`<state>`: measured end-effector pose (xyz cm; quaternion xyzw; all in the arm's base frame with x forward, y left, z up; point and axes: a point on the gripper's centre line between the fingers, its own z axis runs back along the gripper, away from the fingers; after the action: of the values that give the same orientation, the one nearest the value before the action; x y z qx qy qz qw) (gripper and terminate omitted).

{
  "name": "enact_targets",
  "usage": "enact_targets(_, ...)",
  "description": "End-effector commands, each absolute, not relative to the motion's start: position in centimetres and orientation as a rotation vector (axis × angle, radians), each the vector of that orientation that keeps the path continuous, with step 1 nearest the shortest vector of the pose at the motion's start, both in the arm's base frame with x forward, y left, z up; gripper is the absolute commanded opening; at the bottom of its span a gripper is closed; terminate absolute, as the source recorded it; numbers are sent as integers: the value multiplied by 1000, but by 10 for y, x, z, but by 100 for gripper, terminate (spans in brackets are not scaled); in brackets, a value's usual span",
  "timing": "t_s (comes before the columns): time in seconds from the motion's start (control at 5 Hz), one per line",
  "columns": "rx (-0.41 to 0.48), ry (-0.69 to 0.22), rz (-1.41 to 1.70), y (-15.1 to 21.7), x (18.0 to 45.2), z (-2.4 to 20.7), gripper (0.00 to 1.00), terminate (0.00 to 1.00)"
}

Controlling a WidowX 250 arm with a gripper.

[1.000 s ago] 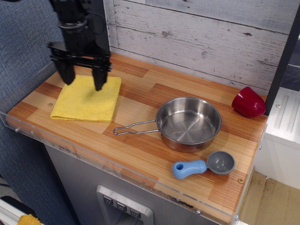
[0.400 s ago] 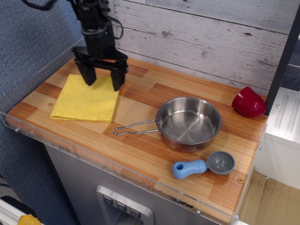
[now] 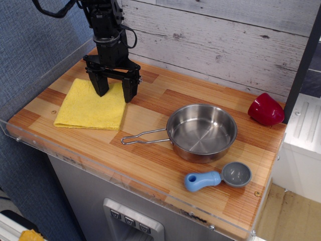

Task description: Move the yellow cloth towards the top of the steel pan

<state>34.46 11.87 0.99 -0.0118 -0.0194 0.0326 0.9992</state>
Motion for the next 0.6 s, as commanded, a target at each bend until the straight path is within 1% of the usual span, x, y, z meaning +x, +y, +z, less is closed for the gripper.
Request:
enact_targets(0.0,-23,-150,62,117,335,50,100,0)
enact_targets(0.2,-21,-164,68,115,326,56,100,0)
enact_targets(0.4,-21,-142,76,117,319,49,100,0)
